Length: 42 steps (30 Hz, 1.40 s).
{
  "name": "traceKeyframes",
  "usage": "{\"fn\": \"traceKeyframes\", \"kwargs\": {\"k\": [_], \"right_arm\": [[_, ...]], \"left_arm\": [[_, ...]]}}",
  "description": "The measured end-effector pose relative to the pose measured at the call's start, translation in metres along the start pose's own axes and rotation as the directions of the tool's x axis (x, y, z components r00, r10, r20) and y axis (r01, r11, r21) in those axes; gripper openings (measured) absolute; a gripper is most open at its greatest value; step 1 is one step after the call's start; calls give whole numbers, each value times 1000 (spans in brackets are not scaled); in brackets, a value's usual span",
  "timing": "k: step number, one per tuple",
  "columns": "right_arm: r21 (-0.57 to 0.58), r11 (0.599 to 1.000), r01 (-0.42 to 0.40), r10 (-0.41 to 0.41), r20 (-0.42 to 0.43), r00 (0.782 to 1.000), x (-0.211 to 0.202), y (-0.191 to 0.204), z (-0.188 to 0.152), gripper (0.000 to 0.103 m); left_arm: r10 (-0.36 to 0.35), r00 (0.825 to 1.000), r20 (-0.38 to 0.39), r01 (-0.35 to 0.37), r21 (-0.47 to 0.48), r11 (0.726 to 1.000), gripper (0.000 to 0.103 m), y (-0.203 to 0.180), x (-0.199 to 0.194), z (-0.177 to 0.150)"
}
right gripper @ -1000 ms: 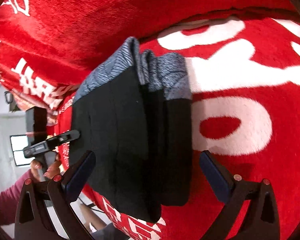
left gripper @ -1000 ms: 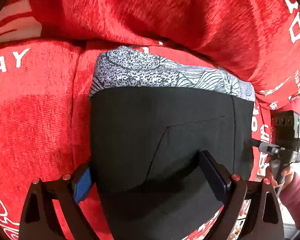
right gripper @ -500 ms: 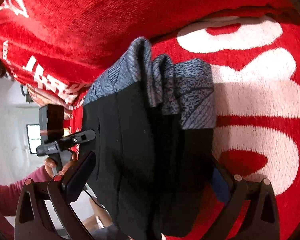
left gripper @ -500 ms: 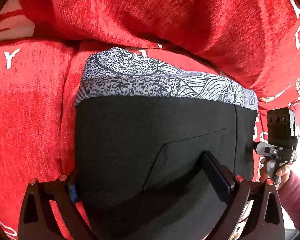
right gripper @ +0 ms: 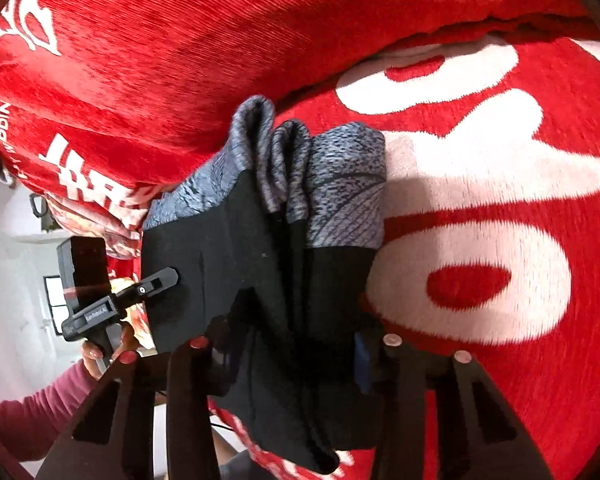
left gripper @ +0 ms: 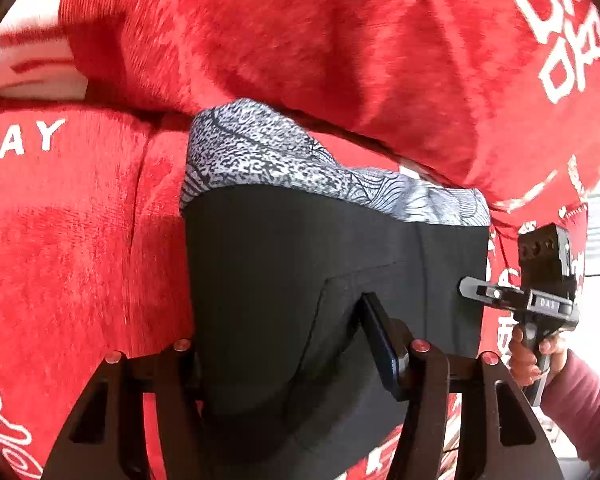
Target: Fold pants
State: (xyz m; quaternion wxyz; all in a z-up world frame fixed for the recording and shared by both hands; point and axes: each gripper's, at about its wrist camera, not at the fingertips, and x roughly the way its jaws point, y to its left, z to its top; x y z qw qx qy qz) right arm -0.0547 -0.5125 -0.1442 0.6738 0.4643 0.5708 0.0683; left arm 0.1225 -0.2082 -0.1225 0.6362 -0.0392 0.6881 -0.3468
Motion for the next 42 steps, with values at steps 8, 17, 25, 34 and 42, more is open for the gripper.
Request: {"fn": "traceKeyframes", "kwargs": {"k": [8, 17, 25, 34, 42], "right_arm": [[21, 999, -33, 33, -7, 999, -18, 22, -36, 41], [42, 997, -63, 62, 10, 998, -23, 39, -98, 41], [61, 996, 60, -59, -18, 998, 9, 27, -131, 44], [28, 967, 254, -255, 53, 965, 1, 45, -136, 56], [114, 918, 379, -392, 128, 911, -37, 39, -152, 59]], "left_arm": [[4, 1000, -16, -3, 56, 998, 61, -17, -28, -33], [16, 1000, -24, -16, 23, 1000, 61, -7, -51, -94], [88, 994, -57, -90, -25, 996, 67, 33, -22, -123], [263, 965, 1, -263, -48, 964, 84, 44, -52, -123], [400, 917, 11, -398, -70, 915, 84, 38, -62, -135]]}}
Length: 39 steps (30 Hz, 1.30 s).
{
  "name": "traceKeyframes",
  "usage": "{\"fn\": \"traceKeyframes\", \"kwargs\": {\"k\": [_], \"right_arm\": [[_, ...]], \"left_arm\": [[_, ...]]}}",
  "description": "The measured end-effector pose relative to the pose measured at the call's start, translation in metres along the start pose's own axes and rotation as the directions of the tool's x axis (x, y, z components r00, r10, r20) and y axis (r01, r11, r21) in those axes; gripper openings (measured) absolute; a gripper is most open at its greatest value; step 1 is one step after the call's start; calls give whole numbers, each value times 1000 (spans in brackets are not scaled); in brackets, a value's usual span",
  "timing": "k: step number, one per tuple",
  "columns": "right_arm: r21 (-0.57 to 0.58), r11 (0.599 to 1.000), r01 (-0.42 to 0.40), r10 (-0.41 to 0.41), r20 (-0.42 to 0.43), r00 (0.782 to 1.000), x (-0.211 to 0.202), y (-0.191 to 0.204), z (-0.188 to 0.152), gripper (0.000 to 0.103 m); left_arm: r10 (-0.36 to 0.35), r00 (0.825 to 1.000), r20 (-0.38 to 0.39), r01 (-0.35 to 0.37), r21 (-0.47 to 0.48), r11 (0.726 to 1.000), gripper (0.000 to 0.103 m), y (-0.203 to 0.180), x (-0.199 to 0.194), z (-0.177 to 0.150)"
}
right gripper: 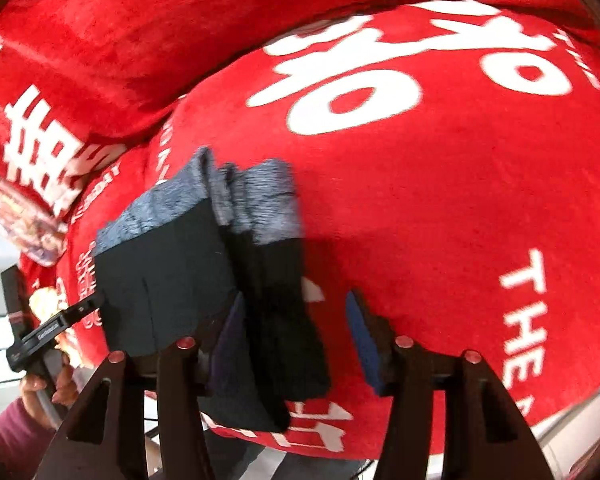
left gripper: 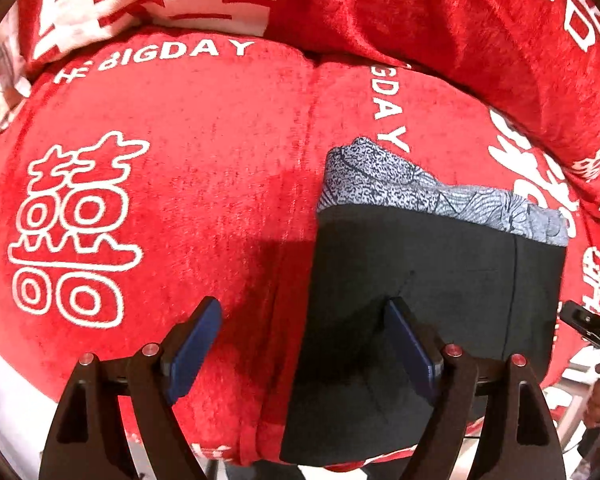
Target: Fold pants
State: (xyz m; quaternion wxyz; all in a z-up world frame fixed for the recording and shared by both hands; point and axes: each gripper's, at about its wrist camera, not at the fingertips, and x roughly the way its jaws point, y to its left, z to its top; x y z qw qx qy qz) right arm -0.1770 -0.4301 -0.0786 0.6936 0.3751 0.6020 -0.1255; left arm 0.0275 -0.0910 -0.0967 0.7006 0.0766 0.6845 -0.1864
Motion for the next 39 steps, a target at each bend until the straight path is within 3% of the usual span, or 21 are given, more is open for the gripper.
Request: {"fn": "traceKeyframes", "kwargs": {"k": [4, 9, 13, 23, 24, 25, 29, 33, 39], "right_arm": [[28, 996, 89, -89, -12, 996, -4, -13, -8, 64], [8, 981, 196, -196, -3, 981, -12, -20, -14, 72], [-38, 964, 263, -262, 22, 965, -21, -18, -19, 92], [-76, 959, 274, -270, 57, 961, -38, -14, -35, 95], [-81, 954, 288, -284, 59, 957, -40, -14, -36, 95], [-89, 947, 309, -304, 61, 951, -42, -13, -38, 95], [-102, 914, 393, -386, 84, 919, -47, -7, -45, 95], [-81, 912, 403, -399, 59, 915, -49, -4, -49, 95], [-58, 892, 449, -446, 53, 893, -53, -1, -52, 95]], "left_arm": [[72, 997, 2, -72, 31, 997, 84, -11, -5, -7], [133, 991, -15, -133, 3, 991, 84, -15, -8, -14], [179, 984, -27, -179, -1, 984, 84, -23, -21, -22], [206, 978, -35, -207, -33, 978, 84, -34, -50, -38], [205, 978, -30, -206, -28, 978, 87, -34, -52, -40], [203, 979, -27, -204, -23, 979, 103, -34, -54, -41], [197, 980, -23, -197, 7, 980, 103, -31, -61, -45], [186, 982, -7, -186, 31, 982, 103, -32, -67, -48], [165, 986, 0, -164, 54, 985, 103, -36, -75, -52]]}}
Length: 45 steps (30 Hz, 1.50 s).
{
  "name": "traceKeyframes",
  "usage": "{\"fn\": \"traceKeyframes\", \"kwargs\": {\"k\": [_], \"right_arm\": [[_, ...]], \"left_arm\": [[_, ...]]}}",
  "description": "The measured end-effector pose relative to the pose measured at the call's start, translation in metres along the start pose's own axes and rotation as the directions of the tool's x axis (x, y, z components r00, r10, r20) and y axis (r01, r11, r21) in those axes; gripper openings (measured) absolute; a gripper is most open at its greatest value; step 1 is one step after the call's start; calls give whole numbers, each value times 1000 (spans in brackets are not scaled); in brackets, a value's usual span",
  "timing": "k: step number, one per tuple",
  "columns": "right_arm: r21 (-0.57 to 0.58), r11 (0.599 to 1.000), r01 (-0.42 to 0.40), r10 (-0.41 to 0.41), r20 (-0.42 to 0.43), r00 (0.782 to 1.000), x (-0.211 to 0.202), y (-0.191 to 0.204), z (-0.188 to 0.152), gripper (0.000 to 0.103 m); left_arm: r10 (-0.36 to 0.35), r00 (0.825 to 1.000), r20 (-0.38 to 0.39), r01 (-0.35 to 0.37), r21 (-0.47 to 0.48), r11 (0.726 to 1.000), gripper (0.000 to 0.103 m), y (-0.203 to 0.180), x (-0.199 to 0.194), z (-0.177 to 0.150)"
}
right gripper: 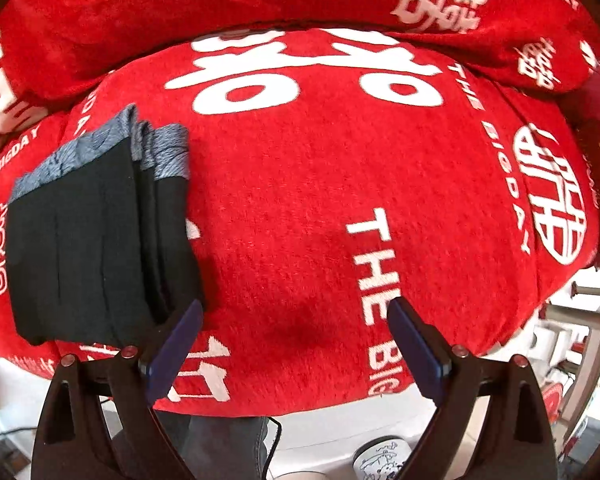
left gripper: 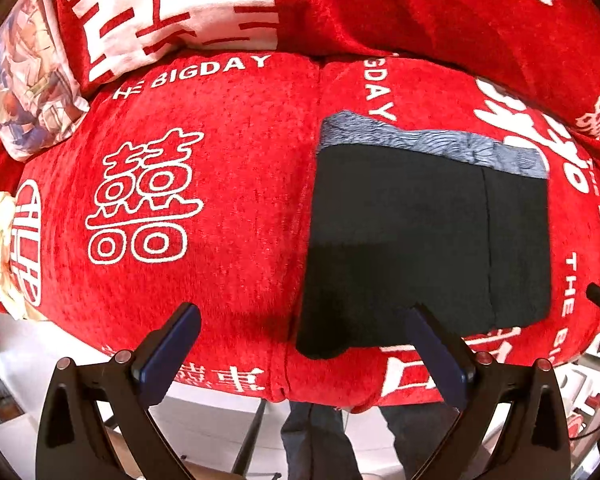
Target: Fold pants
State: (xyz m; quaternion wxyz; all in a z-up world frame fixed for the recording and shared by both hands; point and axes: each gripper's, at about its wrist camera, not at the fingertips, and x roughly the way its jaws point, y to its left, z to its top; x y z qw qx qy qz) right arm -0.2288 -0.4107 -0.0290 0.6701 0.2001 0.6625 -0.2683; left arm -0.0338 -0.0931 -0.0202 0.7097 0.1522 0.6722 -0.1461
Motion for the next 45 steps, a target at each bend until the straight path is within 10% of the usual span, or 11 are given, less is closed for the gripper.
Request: {"fn": "traceKeyframes", "kwargs": {"k": [45], "right_arm": [[-135, 988, -76, 86, 68, 994, -97, 125, -5, 95]], "left_arm": [[34, 997, 68, -39, 76, 996, 103, -35, -53, -3]]}}
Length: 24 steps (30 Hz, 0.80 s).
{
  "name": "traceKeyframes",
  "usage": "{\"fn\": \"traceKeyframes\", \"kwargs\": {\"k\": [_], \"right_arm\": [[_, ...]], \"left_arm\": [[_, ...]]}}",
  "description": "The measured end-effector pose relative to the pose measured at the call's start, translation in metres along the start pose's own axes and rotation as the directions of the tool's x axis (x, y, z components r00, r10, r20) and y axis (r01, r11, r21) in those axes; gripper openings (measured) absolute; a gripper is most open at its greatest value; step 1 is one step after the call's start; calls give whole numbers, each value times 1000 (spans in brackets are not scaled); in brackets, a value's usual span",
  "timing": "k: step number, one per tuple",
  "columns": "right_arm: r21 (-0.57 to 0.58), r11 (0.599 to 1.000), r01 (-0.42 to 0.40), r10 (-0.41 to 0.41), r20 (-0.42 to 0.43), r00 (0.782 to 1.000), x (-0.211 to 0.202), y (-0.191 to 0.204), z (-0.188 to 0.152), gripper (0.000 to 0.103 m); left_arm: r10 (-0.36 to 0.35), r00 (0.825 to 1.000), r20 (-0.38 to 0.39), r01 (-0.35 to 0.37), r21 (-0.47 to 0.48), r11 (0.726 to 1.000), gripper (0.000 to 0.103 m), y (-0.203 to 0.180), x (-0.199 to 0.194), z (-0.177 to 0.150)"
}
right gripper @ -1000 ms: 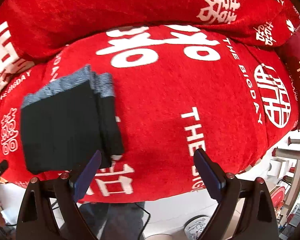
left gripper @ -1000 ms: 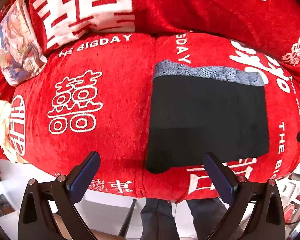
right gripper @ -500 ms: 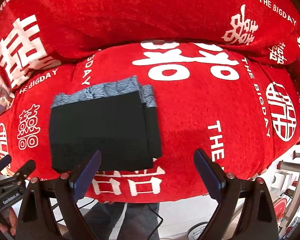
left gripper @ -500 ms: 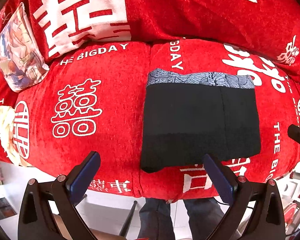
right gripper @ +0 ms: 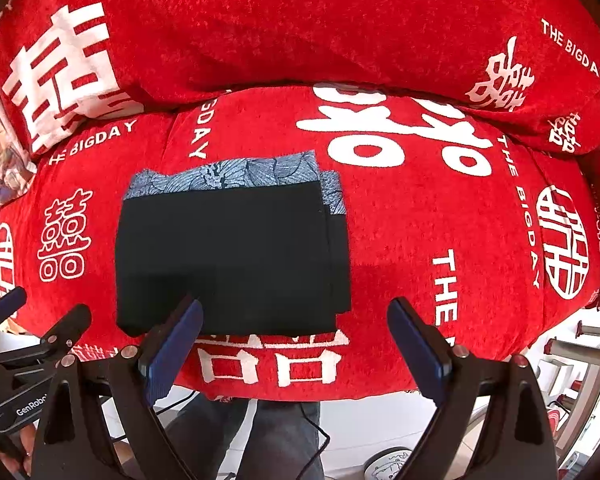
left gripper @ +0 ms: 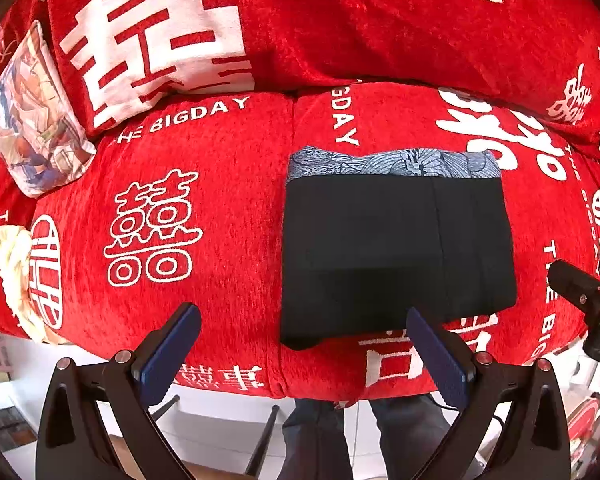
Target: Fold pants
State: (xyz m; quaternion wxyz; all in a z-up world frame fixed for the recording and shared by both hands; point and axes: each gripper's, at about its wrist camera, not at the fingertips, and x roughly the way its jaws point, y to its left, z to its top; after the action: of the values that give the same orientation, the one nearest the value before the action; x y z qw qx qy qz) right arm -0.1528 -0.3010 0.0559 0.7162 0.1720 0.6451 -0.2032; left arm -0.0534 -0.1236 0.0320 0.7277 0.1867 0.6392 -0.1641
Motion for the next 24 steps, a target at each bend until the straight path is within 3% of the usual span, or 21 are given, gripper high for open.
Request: {"fn": "traceKeyframes", "kwargs": {"k": [24], "right_arm": [[-14, 999, 28, -29, -16, 999, 3, 4, -5, 95]], "left_arm": [[-4, 1000, -6, 4, 9, 1000, 103, -5, 1, -1]]}}
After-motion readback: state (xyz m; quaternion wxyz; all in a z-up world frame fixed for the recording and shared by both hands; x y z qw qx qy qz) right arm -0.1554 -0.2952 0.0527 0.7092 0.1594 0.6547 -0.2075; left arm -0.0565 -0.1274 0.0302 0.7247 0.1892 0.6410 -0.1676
